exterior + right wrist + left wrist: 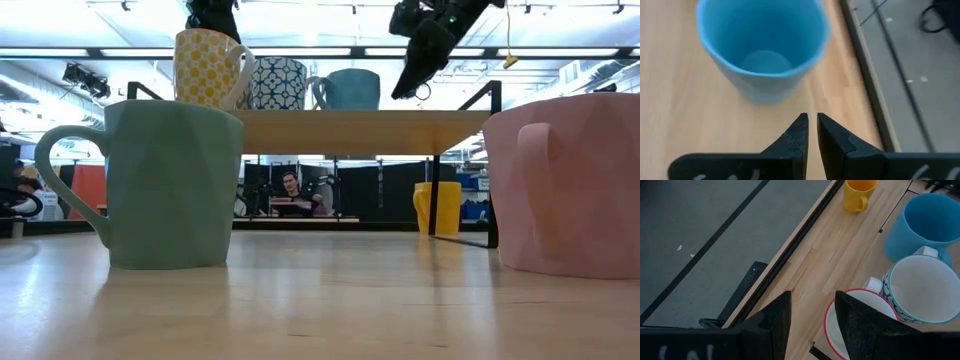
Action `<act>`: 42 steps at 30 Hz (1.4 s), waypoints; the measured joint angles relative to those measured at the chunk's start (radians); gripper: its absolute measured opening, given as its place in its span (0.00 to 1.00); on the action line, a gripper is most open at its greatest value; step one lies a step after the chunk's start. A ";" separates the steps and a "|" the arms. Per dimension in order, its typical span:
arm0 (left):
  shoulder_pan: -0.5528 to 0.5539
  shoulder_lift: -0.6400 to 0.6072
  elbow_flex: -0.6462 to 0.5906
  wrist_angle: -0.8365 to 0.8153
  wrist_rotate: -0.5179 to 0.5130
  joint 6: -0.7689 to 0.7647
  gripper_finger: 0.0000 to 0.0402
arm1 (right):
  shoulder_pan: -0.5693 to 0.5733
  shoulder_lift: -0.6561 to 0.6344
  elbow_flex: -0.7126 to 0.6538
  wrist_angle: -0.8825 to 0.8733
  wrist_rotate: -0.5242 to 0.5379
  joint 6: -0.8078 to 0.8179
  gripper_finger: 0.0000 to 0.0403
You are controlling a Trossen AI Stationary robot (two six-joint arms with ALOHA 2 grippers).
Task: Place coffee mugs
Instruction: Put the yellow mug on the shelf
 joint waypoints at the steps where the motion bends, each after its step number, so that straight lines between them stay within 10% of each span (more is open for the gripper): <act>1: 0.000 0.000 0.000 0.000 0.000 0.000 0.39 | -0.010 -0.012 0.000 -0.002 0.016 -0.011 0.11; 15: 0.000 0.000 0.000 0.000 0.000 0.000 0.39 | -0.306 -0.063 0.001 -0.045 0.209 0.083 0.12; 28: 0.000 0.000 0.000 0.000 0.000 0.000 0.39 | -0.518 -0.011 0.002 -0.167 0.045 0.286 0.40; 42: 0.000 0.000 0.000 0.000 0.000 0.000 0.39 | -0.563 0.267 0.002 -0.173 0.038 0.275 0.42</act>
